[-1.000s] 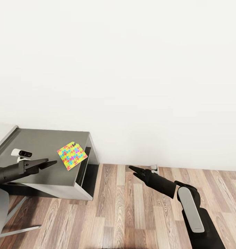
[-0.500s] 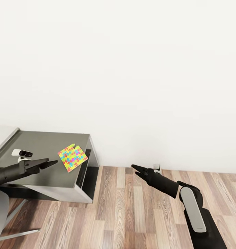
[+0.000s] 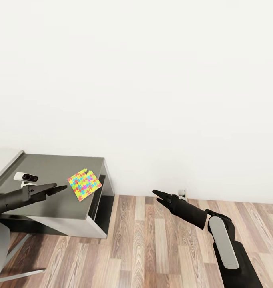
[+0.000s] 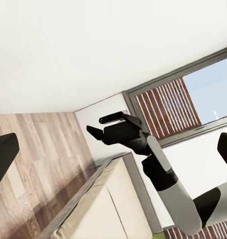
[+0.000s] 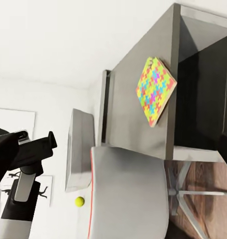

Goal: Put all the toys in the child's room - the three board games (two on the bed and one on the table), the two jigsaw puzzles on the table, and the tennis ball on the table - inside the toy box on the table in the child's room.

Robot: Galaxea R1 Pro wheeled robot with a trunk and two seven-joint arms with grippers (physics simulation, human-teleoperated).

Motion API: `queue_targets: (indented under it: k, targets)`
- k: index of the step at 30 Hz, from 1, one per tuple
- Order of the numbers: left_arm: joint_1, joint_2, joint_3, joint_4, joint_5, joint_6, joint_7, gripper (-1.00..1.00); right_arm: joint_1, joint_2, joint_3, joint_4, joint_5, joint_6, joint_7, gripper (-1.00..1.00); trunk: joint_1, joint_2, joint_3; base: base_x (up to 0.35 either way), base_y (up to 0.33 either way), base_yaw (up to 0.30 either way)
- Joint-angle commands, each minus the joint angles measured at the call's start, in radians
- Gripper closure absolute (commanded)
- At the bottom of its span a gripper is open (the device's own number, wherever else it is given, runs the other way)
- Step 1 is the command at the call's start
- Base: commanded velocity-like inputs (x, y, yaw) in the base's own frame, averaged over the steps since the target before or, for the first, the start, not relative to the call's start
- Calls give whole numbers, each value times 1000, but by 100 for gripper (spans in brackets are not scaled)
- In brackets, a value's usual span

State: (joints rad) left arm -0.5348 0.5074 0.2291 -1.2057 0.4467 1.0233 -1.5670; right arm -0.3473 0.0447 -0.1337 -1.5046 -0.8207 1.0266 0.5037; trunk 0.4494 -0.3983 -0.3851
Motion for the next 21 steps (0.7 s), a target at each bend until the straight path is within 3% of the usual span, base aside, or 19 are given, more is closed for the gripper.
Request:
queue_targets:
  k: [1,21]
  targets:
    - [-1,0,0,0,0,11,-4,-100,-1,1,-3,0,8,5,8,-100,1,-2,0,0,0,0]
    - [-1,-17,-1,-2,-3,9,-4,-100,-1,1,-13,0,8,4,12,-100,1,-2,33,0,0,0]
